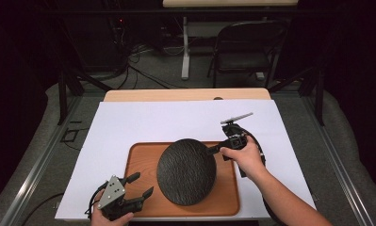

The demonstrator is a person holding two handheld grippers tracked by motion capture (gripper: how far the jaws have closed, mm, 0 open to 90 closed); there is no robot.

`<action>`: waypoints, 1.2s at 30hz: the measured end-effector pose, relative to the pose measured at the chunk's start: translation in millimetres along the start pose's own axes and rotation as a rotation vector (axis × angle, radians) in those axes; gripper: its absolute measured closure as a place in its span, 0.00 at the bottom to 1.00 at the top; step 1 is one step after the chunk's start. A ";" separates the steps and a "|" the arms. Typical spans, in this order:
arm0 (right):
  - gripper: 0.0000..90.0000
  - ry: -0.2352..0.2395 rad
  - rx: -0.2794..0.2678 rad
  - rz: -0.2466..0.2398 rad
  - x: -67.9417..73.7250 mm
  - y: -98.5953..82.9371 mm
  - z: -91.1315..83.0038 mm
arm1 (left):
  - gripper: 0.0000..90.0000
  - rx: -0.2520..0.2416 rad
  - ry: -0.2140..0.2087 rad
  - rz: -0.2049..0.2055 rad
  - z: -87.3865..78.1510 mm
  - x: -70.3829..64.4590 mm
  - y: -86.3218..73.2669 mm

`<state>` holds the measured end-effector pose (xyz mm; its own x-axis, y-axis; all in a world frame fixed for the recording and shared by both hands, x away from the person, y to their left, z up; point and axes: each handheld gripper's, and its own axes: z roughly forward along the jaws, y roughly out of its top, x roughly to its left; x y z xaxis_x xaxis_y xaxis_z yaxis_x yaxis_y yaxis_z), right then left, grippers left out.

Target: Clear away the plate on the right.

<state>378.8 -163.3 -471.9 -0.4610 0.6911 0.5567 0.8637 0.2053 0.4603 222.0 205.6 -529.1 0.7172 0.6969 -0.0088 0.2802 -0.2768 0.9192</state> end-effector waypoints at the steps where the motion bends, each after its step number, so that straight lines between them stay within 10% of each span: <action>1: 0.97 0.001 -0.001 0.000 -1.2 -0.6 0.2 | 0.35 -0.001 0.000 -0.001 -0.1 0.0 0.0; 36: 0.93 -0.002 -0.028 0.078 -32.9 -31.4 3.6 | 0.35 0.000 0.002 -0.001 1.4 0.8 0.8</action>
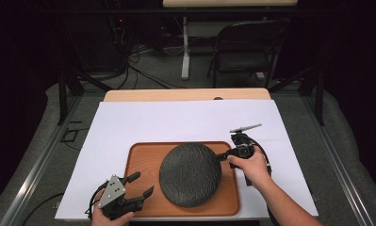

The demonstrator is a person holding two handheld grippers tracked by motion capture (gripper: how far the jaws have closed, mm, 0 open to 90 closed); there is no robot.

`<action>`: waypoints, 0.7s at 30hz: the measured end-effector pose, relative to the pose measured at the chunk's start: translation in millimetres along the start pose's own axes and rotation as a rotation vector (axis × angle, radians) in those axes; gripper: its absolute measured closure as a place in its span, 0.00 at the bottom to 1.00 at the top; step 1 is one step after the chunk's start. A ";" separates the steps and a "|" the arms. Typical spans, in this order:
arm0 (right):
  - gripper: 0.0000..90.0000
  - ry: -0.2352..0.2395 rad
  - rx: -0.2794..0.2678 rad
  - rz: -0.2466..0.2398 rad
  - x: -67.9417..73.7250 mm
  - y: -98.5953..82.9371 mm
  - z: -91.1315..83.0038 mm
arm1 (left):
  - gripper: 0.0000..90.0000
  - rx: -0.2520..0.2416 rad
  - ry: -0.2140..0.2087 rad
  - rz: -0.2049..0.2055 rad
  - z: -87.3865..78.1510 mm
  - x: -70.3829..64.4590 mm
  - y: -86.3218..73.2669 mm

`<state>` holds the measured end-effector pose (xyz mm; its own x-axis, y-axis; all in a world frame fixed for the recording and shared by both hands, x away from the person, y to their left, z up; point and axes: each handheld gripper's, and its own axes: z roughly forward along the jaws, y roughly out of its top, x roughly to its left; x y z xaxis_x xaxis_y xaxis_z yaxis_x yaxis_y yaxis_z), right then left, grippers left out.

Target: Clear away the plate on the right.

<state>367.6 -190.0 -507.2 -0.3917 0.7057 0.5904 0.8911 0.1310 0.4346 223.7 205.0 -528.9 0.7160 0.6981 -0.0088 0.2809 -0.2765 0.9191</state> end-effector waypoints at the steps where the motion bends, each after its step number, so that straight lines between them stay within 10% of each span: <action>1: 0.92 -0.001 0.005 0.014 -1.8 -1.4 0.2 | 0.35 0.000 0.000 0.001 0.0 0.0 0.0; 21: 0.88 0.009 -0.015 0.111 -33.7 -27.8 13.2 | 0.35 0.000 -0.003 0.001 0.7 -0.1 -0.3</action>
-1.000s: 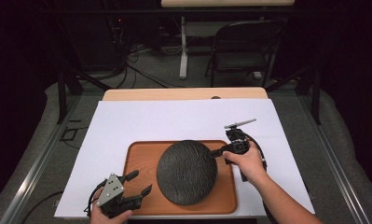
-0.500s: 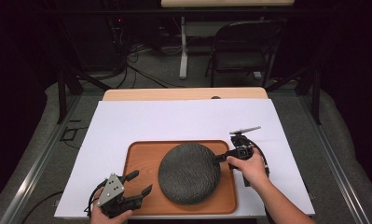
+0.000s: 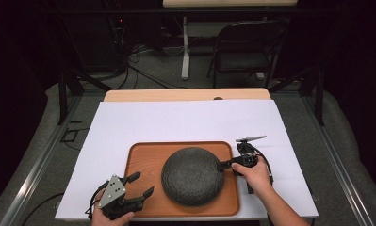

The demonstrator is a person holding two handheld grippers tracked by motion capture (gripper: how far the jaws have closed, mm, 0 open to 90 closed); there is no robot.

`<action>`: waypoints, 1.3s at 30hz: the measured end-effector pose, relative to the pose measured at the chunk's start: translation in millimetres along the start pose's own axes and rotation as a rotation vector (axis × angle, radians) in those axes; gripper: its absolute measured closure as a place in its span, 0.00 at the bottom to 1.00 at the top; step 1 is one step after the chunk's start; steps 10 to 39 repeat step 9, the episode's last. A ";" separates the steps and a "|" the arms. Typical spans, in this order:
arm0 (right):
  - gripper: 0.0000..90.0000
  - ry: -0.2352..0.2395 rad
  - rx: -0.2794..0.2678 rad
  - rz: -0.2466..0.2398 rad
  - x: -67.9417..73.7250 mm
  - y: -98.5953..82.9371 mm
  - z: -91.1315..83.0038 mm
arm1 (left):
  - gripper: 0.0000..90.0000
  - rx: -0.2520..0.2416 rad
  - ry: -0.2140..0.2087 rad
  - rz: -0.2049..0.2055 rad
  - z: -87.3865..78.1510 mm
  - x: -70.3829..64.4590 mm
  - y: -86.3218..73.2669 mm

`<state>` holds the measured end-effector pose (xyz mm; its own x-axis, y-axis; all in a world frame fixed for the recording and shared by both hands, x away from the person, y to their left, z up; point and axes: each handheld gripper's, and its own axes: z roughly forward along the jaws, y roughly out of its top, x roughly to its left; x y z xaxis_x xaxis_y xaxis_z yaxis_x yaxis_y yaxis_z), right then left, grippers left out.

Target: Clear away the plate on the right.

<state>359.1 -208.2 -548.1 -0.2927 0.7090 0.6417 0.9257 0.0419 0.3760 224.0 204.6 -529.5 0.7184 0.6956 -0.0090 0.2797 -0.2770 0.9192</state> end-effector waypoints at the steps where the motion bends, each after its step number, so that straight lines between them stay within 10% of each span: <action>1: 0.88 -0.001 -0.003 0.003 0.3 -0.5 0.0 | 0.35 0.000 0.000 0.002 0.0 0.1 0.0; 9: 0.75 -0.024 -0.110 -0.056 -0.4 -9.4 -13.7 | 0.35 0.007 0.013 0.002 -0.2 0.5 -0.2; 39: 0.75 -0.024 -0.110 -0.056 -0.4 -9.4 -13.7 | 0.35 0.007 0.013 0.002 -0.2 0.5 -0.2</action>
